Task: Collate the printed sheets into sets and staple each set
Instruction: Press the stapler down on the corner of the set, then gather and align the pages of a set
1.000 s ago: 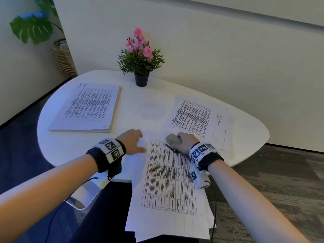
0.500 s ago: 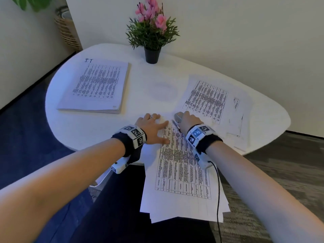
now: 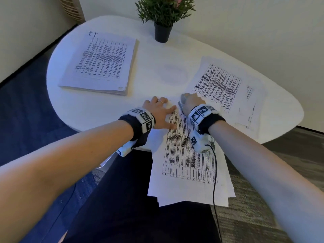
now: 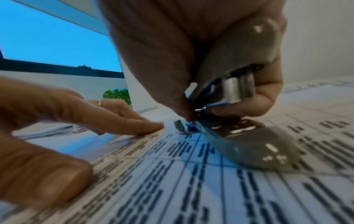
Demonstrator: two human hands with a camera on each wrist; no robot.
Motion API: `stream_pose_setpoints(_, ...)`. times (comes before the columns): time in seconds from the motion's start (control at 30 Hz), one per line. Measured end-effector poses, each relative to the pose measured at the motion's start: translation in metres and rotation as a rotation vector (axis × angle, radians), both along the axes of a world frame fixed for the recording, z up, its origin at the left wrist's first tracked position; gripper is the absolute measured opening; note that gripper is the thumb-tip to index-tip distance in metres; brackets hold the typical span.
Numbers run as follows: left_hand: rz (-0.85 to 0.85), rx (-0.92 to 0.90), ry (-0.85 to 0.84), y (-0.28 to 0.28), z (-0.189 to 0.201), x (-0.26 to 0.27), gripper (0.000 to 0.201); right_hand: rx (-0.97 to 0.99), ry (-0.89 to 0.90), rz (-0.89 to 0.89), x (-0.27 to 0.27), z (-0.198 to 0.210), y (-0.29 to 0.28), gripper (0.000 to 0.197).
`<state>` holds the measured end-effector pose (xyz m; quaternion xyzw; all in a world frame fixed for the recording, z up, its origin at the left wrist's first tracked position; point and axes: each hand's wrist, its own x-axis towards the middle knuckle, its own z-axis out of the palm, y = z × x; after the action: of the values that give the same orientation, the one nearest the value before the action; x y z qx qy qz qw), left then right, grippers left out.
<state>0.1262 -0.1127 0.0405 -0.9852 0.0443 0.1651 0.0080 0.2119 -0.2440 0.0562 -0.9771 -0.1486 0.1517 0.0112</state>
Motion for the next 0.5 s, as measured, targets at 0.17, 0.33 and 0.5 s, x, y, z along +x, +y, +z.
stream_pose_setpoints(0.17,-0.004,0.003,-0.001,0.001,-0.001,0.002,0.089,0.037,-0.048,-0.016,0.003,0.005,0.0,0.041)
stream_pose_setpoints(0.33,-0.002,-0.003,0.02,0.001,0.001,0.001,0.089,0.016,-0.071,0.01,0.005,0.001,0.0,0.04)
stream_pose_setpoints(0.5,0.01,-0.03,0.033,-0.001,0.002,0.0,0.088,0.074,0.024,-0.117,0.009,0.008,0.019,0.033)
